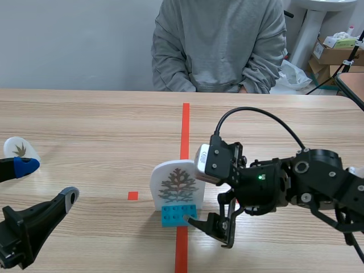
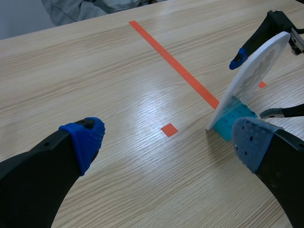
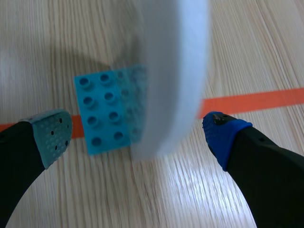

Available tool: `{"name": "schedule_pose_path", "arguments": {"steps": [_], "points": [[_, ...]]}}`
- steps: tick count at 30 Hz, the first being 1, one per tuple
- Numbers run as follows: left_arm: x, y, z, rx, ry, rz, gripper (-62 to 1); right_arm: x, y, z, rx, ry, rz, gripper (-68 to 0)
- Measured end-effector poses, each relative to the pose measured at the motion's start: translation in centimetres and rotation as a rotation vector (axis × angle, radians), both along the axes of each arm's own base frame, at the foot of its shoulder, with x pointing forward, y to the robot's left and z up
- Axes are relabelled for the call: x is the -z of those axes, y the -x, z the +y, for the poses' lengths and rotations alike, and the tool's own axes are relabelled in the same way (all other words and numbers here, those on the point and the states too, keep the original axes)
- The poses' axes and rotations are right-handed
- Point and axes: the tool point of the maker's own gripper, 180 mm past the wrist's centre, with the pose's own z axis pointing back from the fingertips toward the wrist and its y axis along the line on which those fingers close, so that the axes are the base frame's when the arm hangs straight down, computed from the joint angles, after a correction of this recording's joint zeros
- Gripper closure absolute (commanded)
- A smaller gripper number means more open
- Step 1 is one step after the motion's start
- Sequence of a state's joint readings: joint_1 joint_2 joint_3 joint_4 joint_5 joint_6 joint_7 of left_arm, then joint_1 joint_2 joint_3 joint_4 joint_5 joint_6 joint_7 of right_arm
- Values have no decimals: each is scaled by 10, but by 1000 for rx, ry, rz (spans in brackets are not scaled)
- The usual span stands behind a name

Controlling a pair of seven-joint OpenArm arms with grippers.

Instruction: Do the leaf sorting experiment

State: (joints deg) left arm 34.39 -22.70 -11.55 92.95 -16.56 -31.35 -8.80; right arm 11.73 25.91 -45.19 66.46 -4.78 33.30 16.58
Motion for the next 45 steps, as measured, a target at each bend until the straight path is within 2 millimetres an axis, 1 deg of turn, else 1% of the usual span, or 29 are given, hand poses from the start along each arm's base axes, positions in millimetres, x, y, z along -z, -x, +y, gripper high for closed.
{"name": "schedule_pose_path", "arguments": {"steps": [4,9,10,13,15,20,22,25,27,29,33,35,37,45], "points": [[0,0,0,0,0,0,-572,-1,5,14,-15,-33,-11,-560],[0,0,0,0,0,0,-572,-3,2,18,-5,-44,-23,-555],[0,0,0,0,0,0,-572,-3,2,18,-6,-44,-23,-531],[0,0,0,0,0,0,-572,-3,2,18,-5,-44,-23,-415],[0,0,0,0,0,0,-572,-3,2,18,-6,-44,-23,-352],[0,0,0,0,0,0,-572,-3,2,17,-5,-41,-23,-275],[0,0,0,0,0,0,-572,-3,2,17,-5,-42,-23,-222],[0,0,0,0,0,0,-572,-3,2,17,-6,-42,-23,-123],[0,0,0,0,0,0,-572,-3,2,17,-6,-42,-23,-78],[0,0,0,0,0,0,-572,-4,2,17,-7,-47,-24,-59],[0,0,0,0,0,0,-572,-5,2,18,-6,-56,-23,-58],[0,0,0,0,0,0,-572,-5,2,18,-6,-56,-23,-32],[0,0,0,0,0,0,-572,-5,2,18,-7,-58,-24,-20],[0,0,0,0,0,0,-572,-9,4,21,-18,-82,-23,-20]]}}
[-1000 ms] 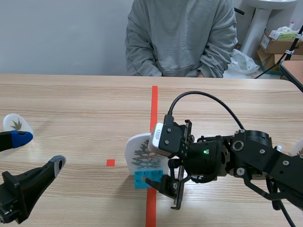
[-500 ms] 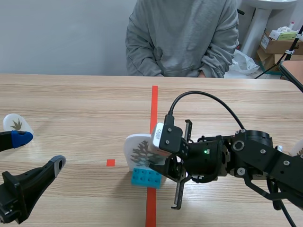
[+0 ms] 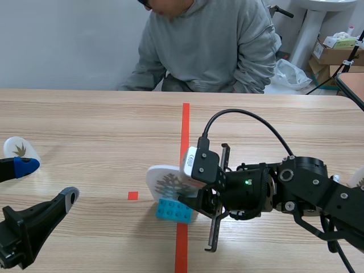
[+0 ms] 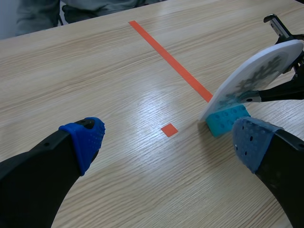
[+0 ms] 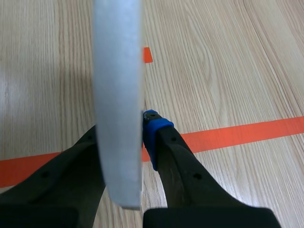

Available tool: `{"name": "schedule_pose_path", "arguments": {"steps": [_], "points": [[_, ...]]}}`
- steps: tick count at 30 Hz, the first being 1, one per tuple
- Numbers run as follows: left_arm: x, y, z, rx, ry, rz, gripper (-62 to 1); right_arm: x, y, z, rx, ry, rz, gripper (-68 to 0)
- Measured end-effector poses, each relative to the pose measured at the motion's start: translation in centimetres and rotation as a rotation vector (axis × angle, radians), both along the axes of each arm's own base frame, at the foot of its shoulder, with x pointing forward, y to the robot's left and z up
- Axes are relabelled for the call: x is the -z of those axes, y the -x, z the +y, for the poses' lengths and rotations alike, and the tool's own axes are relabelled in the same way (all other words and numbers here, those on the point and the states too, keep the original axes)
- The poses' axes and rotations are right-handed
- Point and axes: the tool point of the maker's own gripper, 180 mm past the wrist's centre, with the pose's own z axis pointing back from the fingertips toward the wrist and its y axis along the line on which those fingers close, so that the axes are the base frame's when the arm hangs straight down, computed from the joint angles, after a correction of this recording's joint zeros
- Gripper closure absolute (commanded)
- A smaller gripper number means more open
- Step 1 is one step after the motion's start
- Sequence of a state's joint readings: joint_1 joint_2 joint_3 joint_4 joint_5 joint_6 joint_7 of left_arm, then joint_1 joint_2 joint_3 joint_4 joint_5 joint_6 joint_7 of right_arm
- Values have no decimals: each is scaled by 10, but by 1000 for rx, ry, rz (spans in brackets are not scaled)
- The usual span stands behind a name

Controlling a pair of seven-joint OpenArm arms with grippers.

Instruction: Do the leaf sorting experiment

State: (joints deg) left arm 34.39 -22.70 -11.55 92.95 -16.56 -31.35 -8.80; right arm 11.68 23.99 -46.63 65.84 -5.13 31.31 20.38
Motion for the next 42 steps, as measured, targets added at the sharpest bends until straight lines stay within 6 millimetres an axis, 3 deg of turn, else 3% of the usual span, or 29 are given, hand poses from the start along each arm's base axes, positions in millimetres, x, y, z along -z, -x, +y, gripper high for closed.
{"name": "schedule_pose_path", "arguments": {"steps": [7,15,19,32,42], "points": [[0,0,0,0,0,0,-572,-11,-2,-1,37,-90,46,-20],[0,0,0,0,0,0,-572,-30,-38,-46,220,-164,43,-20],[0,0,0,0,0,0,-572,-36,-46,-70,302,-204,59,-20],[0,0,0,0,0,0,-572,-51,-69,-198,671,-208,11,-20],[0,0,0,0,0,0,-572,-43,-56,-260,915,-235,61,-20]]}}
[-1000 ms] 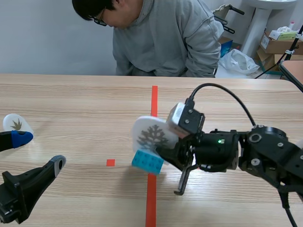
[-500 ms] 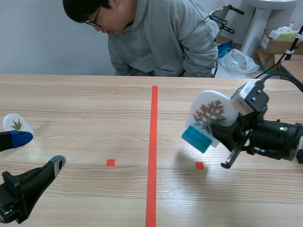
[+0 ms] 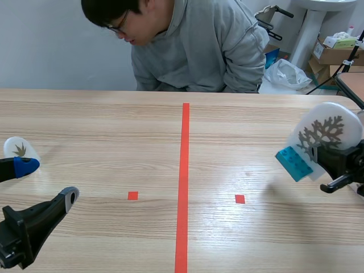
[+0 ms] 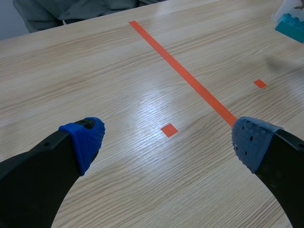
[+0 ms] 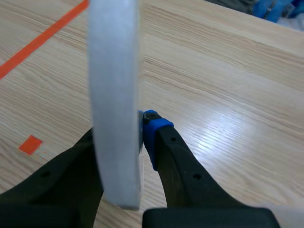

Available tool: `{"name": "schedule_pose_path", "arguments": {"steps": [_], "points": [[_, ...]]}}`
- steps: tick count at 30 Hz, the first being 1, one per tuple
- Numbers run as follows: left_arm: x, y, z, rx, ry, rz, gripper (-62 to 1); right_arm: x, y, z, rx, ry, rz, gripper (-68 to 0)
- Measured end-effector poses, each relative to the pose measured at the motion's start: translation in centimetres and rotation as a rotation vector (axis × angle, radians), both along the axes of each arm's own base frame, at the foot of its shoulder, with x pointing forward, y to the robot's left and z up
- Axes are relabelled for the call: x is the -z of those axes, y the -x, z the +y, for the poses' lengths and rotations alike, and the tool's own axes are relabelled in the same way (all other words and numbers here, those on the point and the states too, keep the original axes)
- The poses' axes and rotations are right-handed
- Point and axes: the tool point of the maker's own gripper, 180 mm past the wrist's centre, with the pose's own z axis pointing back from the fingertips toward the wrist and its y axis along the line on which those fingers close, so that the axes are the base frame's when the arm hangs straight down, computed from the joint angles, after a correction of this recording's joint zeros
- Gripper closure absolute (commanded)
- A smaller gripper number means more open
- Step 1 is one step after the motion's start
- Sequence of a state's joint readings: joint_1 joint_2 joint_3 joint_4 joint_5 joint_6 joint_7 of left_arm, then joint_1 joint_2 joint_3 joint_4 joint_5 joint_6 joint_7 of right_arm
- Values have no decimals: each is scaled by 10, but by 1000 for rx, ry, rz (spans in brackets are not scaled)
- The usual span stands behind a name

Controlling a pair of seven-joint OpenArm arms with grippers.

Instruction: Do the leaf sorting experiment

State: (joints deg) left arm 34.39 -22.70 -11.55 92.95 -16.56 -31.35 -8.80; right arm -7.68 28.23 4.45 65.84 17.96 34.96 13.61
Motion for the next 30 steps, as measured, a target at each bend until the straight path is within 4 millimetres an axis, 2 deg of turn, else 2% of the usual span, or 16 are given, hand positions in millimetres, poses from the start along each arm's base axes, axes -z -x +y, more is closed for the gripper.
{"name": "schedule_pose_path", "arguments": {"steps": [6,14,17,21,23,25,30], "points": [[0,0,0,0,-1,0,-572,11,10,-43,192,21,49,-20],[0,0,0,0,0,0,-572,25,21,-75,341,75,94,-20],[0,0,0,0,-1,0,-572,37,27,-81,380,78,129,-20],[0,0,0,0,0,1,-572,54,36,-74,401,36,164,-25],[0,0,0,0,0,-1,-572,54,35,-70,409,16,159,-25],[0,-1,0,0,0,-2,-572,55,34,-69,408,14,159,-58],[0,-1,0,0,0,-1,-572,56,34,-69,409,15,167,-230]]}}
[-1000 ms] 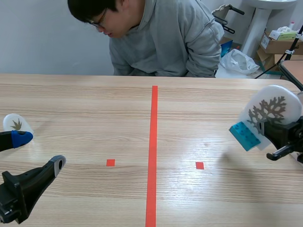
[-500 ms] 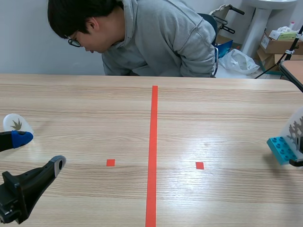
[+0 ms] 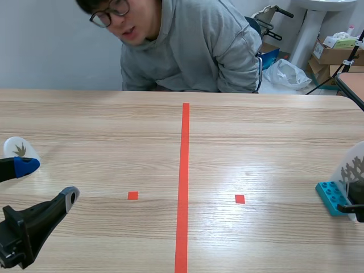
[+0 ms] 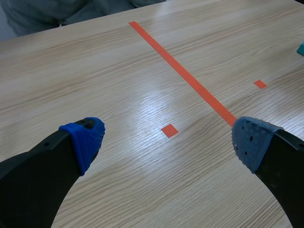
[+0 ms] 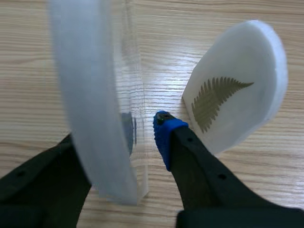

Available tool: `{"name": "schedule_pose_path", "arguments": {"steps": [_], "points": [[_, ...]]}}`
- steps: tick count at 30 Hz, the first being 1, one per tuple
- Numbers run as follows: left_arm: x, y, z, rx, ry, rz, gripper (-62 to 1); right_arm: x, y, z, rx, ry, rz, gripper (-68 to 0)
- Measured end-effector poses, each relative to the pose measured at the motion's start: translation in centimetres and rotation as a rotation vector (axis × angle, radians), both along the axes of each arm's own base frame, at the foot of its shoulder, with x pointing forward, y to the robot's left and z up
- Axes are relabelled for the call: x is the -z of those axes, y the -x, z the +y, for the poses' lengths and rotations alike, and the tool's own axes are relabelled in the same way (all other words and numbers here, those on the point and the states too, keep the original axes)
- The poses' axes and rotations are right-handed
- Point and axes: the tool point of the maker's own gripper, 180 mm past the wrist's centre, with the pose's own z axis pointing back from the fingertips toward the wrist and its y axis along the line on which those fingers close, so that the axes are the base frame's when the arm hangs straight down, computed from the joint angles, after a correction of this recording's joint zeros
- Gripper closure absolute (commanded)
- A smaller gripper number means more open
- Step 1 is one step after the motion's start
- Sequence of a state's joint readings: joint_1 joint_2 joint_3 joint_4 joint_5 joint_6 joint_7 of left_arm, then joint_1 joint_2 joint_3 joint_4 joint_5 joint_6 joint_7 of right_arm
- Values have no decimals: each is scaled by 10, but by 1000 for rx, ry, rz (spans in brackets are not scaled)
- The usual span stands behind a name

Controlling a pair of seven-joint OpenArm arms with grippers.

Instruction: Do the leaf sorting experiment

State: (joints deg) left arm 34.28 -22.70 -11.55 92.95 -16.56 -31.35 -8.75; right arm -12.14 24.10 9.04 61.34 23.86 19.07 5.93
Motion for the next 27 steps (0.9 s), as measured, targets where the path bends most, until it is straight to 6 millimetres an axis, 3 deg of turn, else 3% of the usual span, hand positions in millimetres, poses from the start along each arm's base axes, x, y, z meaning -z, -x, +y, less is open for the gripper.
{"name": "schedule_pose_path", "arguments": {"steps": [5,10,22,27], "points": [[0,0,0,0,0,0,-572,-1,0,0,4,-7,-3,-286],[0,0,0,0,0,0,-572,-2,-1,0,17,-28,-14,-428],[0,0,0,0,0,0,-572,-5,-3,2,14,-54,-26,-429],[0,0,0,0,0,0,-572,-23,-13,13,-47,-52,-69,-429]]}}
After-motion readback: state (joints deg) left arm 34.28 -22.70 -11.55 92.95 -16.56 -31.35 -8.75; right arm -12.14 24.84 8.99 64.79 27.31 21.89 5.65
